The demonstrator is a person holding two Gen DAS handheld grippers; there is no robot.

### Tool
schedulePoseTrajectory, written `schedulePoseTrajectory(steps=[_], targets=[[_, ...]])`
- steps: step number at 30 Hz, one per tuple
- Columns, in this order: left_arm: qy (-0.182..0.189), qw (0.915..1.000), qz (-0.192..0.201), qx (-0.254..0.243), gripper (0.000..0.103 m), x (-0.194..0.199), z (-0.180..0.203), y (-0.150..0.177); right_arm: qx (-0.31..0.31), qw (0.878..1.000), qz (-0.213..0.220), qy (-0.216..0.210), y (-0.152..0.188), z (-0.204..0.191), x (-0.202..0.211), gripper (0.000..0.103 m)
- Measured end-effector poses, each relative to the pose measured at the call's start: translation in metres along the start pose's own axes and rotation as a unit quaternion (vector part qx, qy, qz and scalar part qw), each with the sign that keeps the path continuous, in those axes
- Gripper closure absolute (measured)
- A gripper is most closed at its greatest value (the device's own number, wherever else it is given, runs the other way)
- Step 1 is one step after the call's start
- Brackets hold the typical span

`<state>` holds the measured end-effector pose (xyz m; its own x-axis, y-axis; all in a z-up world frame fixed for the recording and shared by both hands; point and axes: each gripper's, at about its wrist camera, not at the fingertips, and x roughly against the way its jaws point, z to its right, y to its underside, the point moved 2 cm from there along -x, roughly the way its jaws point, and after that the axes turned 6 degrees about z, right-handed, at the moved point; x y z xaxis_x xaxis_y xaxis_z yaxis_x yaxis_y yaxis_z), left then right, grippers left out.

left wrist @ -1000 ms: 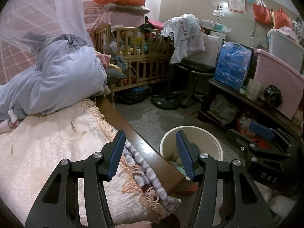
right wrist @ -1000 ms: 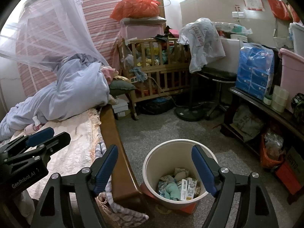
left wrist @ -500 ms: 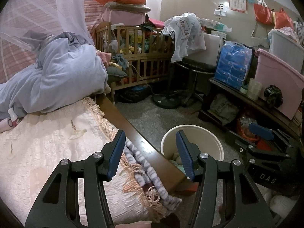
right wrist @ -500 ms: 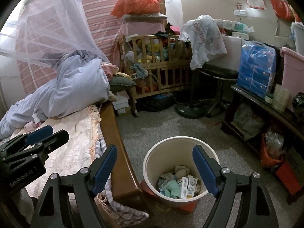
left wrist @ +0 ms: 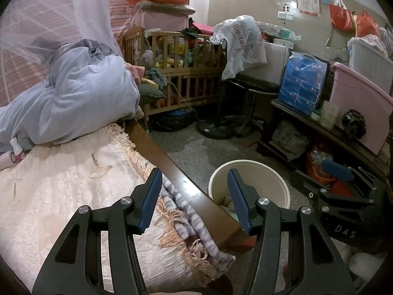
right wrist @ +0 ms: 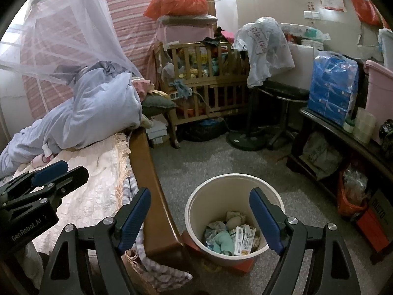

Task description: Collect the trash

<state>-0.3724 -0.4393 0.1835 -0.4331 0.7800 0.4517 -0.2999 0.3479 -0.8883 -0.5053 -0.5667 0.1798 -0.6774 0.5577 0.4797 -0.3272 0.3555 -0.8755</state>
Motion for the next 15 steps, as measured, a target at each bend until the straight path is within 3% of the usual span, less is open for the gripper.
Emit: schedulePoseTrajectory(steps=[15], targets=[[0.001, 1.0, -0.003, 0.0, 0.049, -0.0022, -0.0037, 0.0051, 0.002, 1.0, -0.004, 0.0, -0.0008, -0.0009, -0.0018, 0.022]])
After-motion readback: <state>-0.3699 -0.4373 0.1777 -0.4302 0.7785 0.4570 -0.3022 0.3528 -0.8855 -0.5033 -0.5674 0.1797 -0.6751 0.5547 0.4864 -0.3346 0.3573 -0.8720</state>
